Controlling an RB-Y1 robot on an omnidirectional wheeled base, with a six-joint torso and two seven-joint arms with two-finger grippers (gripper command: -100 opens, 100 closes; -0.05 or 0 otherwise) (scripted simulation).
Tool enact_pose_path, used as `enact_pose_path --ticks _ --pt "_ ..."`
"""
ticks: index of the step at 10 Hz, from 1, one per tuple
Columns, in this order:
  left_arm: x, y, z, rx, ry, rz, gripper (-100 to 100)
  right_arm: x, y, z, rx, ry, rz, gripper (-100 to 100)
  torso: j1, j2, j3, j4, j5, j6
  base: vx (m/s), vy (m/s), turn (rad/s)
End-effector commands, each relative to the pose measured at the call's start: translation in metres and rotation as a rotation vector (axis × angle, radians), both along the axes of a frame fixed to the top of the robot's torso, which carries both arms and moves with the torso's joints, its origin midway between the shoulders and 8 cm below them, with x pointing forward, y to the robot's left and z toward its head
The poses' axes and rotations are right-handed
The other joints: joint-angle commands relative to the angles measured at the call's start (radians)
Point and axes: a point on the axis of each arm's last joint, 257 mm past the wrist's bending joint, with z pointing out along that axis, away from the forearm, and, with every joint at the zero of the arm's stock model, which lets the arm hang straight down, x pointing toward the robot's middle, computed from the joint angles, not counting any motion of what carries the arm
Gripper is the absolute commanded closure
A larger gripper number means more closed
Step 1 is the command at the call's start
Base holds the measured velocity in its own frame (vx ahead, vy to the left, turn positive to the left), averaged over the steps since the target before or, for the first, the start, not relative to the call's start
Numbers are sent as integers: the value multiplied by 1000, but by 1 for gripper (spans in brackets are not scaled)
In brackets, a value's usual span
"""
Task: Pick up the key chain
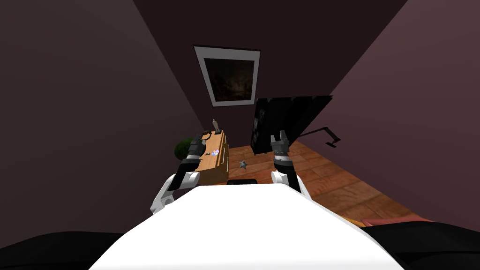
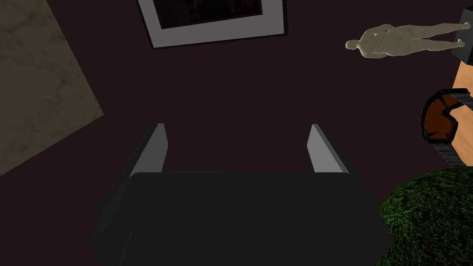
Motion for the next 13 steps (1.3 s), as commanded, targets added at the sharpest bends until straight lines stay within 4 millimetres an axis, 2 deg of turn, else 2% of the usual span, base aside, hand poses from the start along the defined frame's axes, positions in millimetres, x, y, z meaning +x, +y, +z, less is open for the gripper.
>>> enact_pose_path --ticks 1,2,3,4,5,6,7,8,9,10,12,13 --pt "4 7 -8 2 35 13 -100 0 0 0 0 0 0 0 0 0 0 0 0 0 -12 -40 -60" --pt "7 20 -18 9 78 34 -100 0 0 0 0 0 0 0 0 0 0 0 0 -1 -14 -57 -132" --pt "8 21 -21 8 89 37 -100 0 0 0 0 0 0 0 -1 0 0 0 0 0 -8 -45 -67" --pt "10 35 -32 10 134 60 -100 0 0 0 0 0 0 0 0 0 0 0 0 0 -6 -50 -158" --pt "11 36 -34 9 145 63 -100 0 0 0 0 0 0 0 0 0 0 0 0 0 -4 -39 -94" --pt "12 51 -44 9 184 86 -100 0 0 0 0 0 0 0 0 -1 0 0 0 -1 -6 -52 -140" --pt "12 52 -48 6 203 92 -100 0 0 0 0 0 0 0 0 -1 0 0 0 0 -4 -42 -83" --pt "12 67 -56 4 235 113 -100 0 0 0 0 0 0 0 0 0 0 0 0 -1 -1 -50 -132" --pt "13 69 -62 0 261 121 -100 0 0 0 0 0 0 0 0 -1 0 0 0 0 4 -41 -103" --pt "11 84 -71 -7 296 145 -100 0 0 0 0 0 0 0 0 -1 0 0 0 -1 12 -47 -195" --pt "11 87 -78 -11 323 153 -100 0 0 0 0 0 0 0 1 -1 -1 0 0 -1 9 -22 -19" --pt "9 103 -89 -23 368 180 -100 0 0 0 0 0 0 0 2 -1 -1 0 0 -1 14 -27 -190"
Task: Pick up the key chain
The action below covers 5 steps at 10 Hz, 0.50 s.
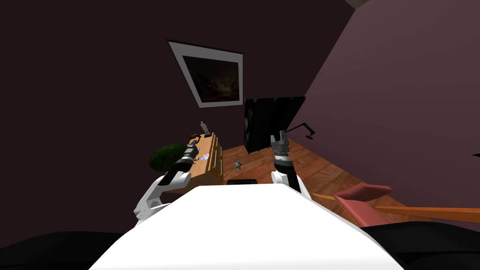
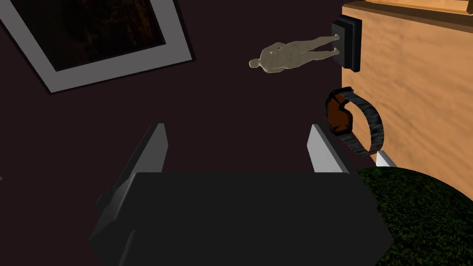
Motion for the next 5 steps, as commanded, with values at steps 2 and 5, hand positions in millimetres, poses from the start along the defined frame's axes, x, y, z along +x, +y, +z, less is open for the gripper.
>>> enact_pose_path --ticks 2,5 --pt "-4 24 -17 -22 72 46 -100 0 0 0 0 0 0 0 0 0 0 0 0 -1 15 -30 -133" --pt "-11 42 -36 -46 143 85 -100 0 0 0 0 0 0 0 1 0 0 0 0 -1 18 -19 -65"
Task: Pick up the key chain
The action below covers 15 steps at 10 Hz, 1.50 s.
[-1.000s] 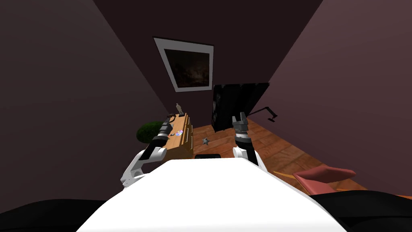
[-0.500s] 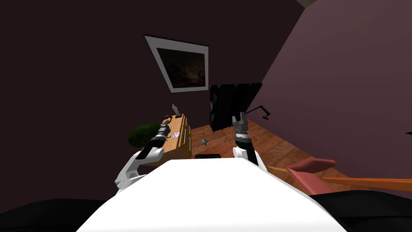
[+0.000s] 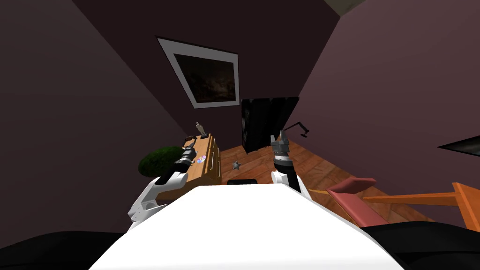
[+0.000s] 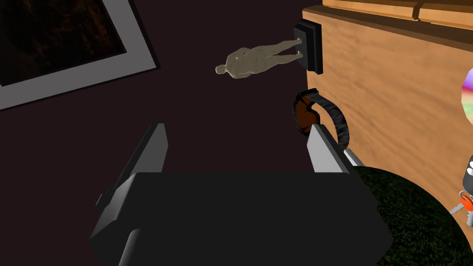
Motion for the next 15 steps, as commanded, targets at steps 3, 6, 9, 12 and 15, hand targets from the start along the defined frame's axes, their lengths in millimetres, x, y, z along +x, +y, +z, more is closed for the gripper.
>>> enact_pose_path --ticks 3,6,9,12,15 --pt "-12 26 -25 -38 100 57 -100 0 0 0 0 0 0 0 0 -1 0 0 0 0 26 -17 -116" --pt "-23 42 -44 -69 170 97 -100 0 0 0 0 0 0 0 1 -1 0 0 0 0 26 -5 -67" --pt "-35 57 -62 -101 232 134 -100 0 0 0 0 0 0 0 1 -1 -1 0 0 -1 34 2 -75" --pt "-63 82 -92 -169 340 204 -100 0 0 0 0 0 0 0 1 -1 0 0 0 -1 38 7 -130" --pt "-82 93 -111 -212 410 244 -100 0 0 0 0 0 0 0 3 -2 -1 0 1 -1 45 22 -75"
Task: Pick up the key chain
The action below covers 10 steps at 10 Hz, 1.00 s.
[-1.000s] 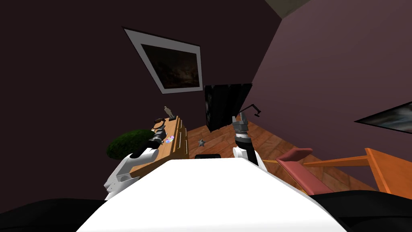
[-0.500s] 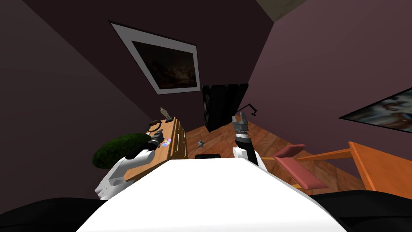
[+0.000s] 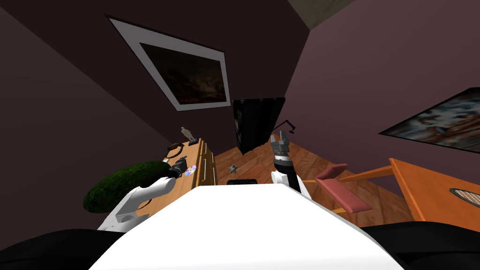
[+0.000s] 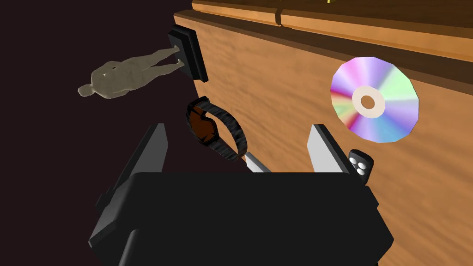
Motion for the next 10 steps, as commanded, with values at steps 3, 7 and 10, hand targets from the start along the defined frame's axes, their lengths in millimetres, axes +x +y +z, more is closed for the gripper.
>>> enact_pose_path --ticks 3,7,10 --pt "-36 18 -29 -83 100 79 -100 0 0 0 0 0 0 0 0 0 0 0 0 0 43 31 -94" --pt "-80 27 -61 -178 219 159 -100 0 0 0 0 0 0 0 3 -1 -1 0 1 0 52 52 -96" --pt "-119 30 -84 -265 304 231 -100 0 0 0 0 0 0 0 2 0 0 0 0 0 37 54 -66"
